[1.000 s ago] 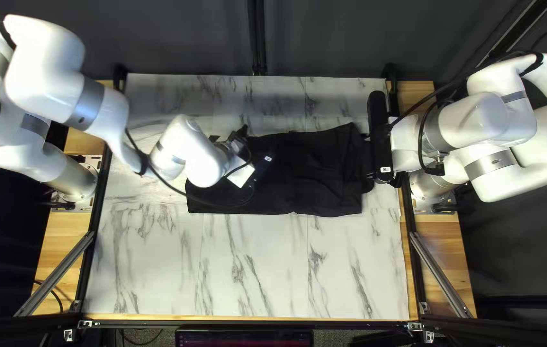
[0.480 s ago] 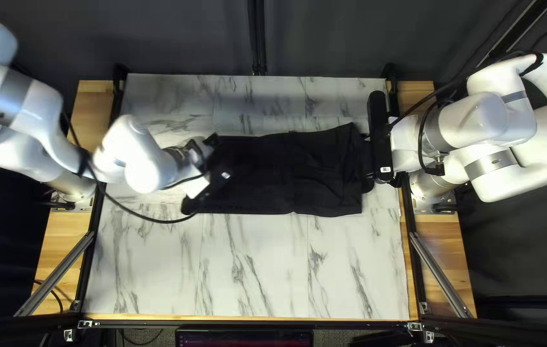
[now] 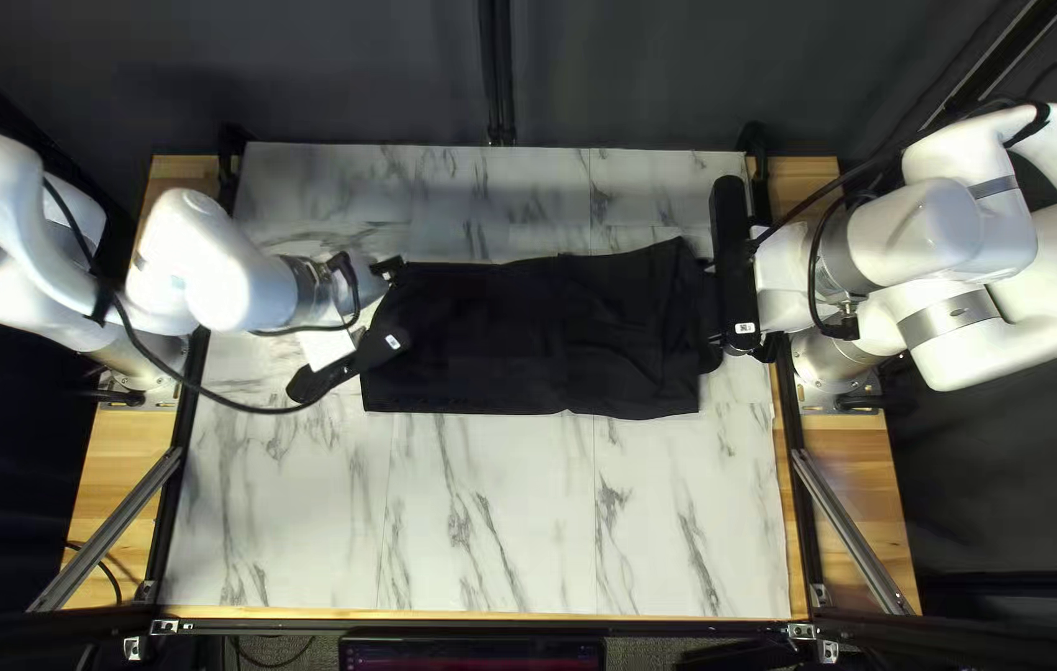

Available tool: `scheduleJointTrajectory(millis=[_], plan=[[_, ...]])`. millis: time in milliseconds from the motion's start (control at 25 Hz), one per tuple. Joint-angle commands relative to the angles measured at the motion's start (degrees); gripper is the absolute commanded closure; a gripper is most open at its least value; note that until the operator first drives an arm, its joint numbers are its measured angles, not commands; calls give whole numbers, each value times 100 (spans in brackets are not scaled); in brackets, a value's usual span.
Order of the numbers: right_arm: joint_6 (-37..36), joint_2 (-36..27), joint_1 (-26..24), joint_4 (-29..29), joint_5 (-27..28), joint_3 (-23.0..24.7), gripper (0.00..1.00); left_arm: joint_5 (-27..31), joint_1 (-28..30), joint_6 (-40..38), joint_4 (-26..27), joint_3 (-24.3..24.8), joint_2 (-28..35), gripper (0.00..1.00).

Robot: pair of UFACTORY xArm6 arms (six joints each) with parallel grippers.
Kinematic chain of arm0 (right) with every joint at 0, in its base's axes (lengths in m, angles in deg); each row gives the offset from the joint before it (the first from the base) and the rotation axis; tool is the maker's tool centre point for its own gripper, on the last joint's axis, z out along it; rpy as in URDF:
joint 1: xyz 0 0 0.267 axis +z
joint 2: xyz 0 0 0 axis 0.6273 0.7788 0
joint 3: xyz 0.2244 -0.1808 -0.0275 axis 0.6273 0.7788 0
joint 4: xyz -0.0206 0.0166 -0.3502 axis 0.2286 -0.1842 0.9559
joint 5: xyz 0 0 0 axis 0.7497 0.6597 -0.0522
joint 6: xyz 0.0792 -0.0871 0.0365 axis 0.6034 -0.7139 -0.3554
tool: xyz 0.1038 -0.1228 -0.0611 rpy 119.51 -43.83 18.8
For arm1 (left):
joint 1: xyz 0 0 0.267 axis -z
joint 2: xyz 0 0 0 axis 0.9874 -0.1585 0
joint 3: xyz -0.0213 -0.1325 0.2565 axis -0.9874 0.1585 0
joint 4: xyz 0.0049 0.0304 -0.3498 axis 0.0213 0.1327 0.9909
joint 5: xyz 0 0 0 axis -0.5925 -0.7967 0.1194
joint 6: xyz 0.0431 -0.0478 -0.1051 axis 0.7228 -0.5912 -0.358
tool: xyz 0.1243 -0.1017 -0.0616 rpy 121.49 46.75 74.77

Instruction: Fold t-shirt

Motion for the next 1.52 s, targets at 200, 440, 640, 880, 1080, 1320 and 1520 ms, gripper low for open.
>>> scheduleJointTrajectory(millis=[200, 440, 640, 880, 1080, 1320, 1520], plan=[[0, 0, 0, 0, 0, 0, 0, 530, 72, 1039, 716, -868, -1043, 0], [0, 0, 0, 0, 0, 0, 0, 530, 72, 1039, 716, -868, -1043, 0], [0, 0, 0, 0, 0, 0, 0, 799, 157, 1689, 868, -1233, -1509, 0], [0, 0, 0, 0, 0, 0, 0, 1150, 152, 2485, 1001, -1750, -2498, 0], [0, 0, 0, 0, 0, 0, 0, 1365, 48, 3075, 1087, -1877, -2797, 0], [0, 0, 0, 0, 0, 0, 0, 1378, -74, 3506, 1170, -1781, -2869, 8], [0, 0, 0, 0, 0, 0, 0, 1317, -104, 3806, 1305, -1824, -3082, 26]])
